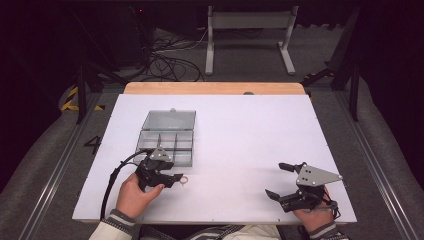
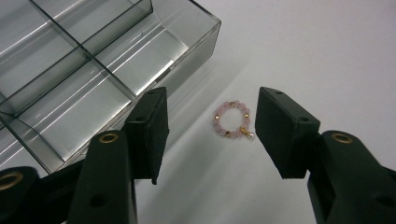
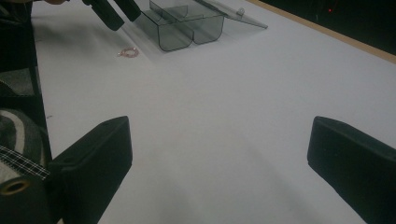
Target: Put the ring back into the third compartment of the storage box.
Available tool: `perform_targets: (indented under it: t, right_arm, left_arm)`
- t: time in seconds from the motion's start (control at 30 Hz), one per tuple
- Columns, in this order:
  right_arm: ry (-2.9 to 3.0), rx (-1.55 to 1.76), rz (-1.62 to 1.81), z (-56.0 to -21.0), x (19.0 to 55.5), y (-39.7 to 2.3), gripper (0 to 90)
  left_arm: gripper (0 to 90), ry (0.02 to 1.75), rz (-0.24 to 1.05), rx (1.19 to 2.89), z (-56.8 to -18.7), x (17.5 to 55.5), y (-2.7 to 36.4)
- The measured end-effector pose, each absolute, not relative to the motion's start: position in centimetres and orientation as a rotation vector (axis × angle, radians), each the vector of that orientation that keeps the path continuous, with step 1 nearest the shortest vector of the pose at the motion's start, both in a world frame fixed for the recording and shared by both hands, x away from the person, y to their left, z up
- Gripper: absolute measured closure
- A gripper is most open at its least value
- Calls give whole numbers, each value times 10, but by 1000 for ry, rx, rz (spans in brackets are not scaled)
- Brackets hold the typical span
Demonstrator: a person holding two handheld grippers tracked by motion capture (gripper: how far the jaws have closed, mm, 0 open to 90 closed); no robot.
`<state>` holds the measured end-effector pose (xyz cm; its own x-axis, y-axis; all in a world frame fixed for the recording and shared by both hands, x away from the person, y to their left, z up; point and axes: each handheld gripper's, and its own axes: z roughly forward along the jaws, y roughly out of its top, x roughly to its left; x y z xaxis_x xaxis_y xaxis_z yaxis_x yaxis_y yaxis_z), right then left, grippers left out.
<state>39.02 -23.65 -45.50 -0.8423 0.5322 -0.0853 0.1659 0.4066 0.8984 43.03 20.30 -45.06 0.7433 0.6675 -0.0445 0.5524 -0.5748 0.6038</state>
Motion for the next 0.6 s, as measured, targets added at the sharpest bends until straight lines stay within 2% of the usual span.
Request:
perform_targets:
  t: [0.6]
  right_arm:
    - [2323,602,1411,-456,391,-235,72]
  left_arm:
    - [495,894,275,2480,-457,433,186]
